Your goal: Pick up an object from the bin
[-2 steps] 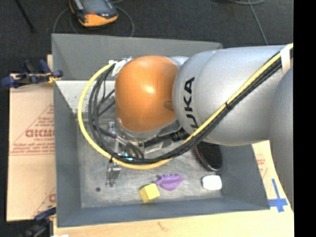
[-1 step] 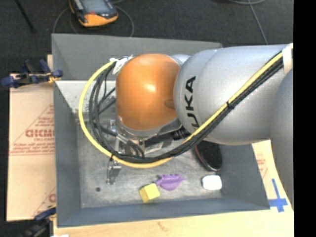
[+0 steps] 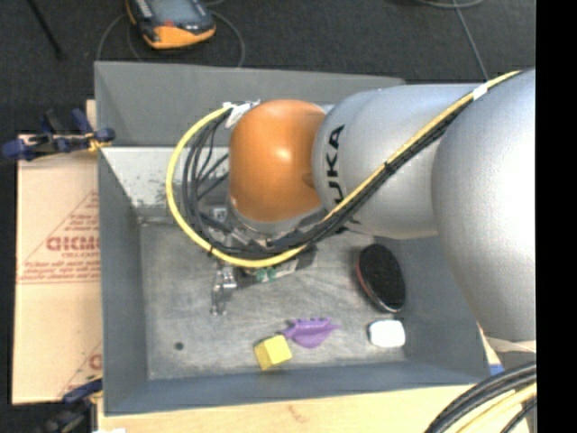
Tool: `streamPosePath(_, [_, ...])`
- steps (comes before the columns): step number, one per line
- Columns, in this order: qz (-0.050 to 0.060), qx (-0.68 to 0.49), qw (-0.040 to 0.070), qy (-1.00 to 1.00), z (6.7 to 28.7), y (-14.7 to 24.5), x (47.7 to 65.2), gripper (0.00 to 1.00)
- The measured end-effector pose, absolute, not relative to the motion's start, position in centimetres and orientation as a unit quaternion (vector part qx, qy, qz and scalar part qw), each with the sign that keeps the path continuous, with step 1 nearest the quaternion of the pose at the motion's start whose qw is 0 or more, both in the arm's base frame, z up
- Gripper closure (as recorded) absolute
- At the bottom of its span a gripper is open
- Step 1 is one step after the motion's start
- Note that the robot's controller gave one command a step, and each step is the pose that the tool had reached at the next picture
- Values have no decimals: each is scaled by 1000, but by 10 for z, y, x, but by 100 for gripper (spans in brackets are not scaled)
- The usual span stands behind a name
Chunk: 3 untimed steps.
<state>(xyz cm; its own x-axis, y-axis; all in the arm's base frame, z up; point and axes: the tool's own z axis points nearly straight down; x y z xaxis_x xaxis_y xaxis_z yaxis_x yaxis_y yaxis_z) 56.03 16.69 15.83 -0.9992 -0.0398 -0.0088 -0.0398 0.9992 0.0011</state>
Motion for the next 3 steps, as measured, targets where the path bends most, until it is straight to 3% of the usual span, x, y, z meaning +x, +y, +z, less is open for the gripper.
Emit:
streamPosePath(1, [0,-56,0,998,157,135,566,0])
streamPosePath(2, [1,57,4,998,129,96,601,0])
streamPosePath(3, [0,-98,4,995,91,76,630,0])
